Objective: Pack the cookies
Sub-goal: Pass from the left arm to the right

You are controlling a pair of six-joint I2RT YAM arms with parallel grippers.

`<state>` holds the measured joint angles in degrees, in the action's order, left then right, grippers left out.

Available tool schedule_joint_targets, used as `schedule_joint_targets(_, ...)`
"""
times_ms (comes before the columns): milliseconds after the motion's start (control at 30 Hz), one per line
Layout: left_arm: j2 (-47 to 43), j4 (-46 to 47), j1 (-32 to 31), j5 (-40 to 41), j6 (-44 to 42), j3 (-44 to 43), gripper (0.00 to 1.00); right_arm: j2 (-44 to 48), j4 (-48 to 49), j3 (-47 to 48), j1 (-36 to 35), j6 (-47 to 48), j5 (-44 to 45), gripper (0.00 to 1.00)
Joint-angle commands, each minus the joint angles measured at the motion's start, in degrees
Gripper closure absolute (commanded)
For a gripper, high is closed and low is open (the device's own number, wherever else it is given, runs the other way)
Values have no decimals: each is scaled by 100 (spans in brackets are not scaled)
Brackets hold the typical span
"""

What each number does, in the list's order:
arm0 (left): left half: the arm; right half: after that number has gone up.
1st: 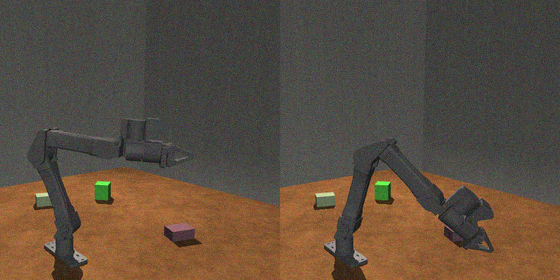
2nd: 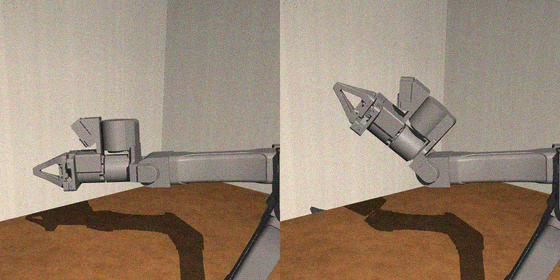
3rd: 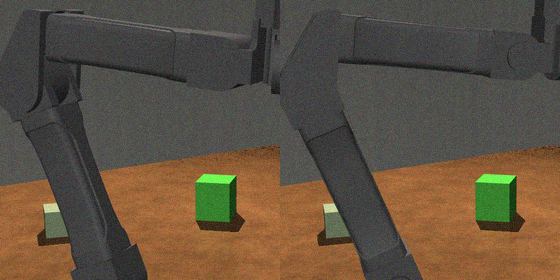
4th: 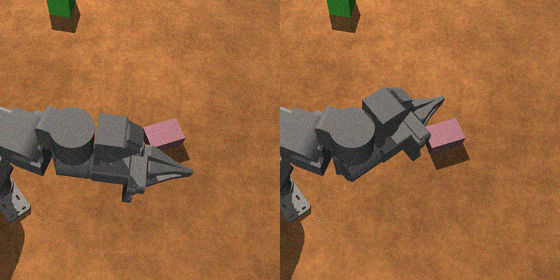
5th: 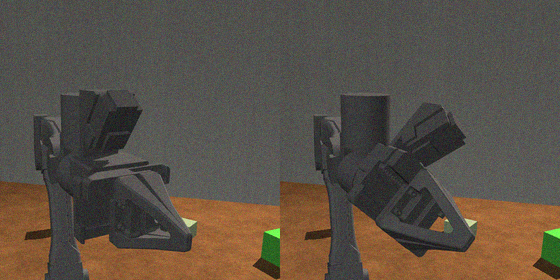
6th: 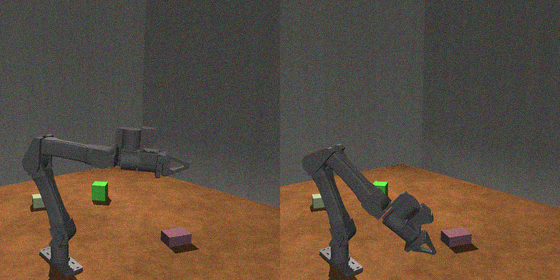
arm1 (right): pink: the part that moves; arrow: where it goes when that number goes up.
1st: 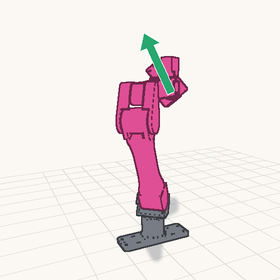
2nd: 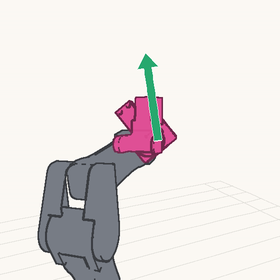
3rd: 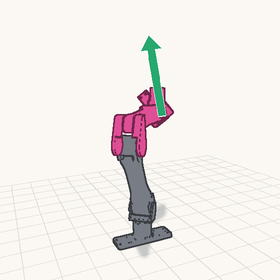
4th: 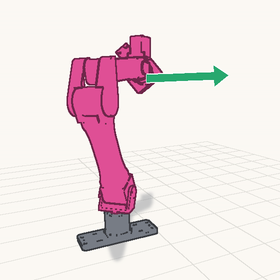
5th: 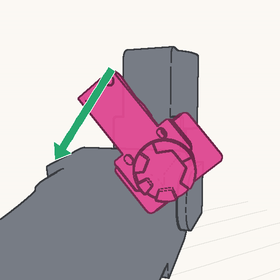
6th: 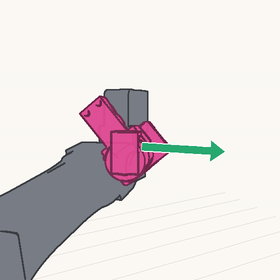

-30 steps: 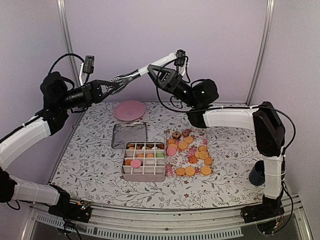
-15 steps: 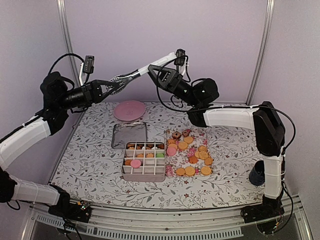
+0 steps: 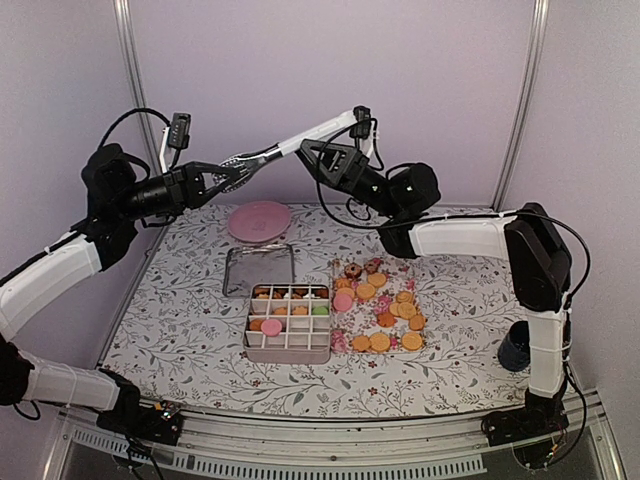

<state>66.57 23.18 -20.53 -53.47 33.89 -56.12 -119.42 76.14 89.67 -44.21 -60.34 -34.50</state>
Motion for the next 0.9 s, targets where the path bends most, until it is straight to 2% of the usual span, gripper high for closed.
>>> schedule_joint_targets(0,-99,143,-6,-115,-94,-119,100,190,635,-293,187,-504,-15,28)
schedule_joint_targets(200,-95,148,13,-111,-104,-136,100,473,505,-574,290,-363,-61,25)
schedule_joint_targets(467,-74,112,12,-129,-171,-60,100,431,246,-326,282,-296,-366,25)
schedule_joint_targets(867,-64,66,14,-112,-146,-82,100,241,-364,287,18,204,-679,33)
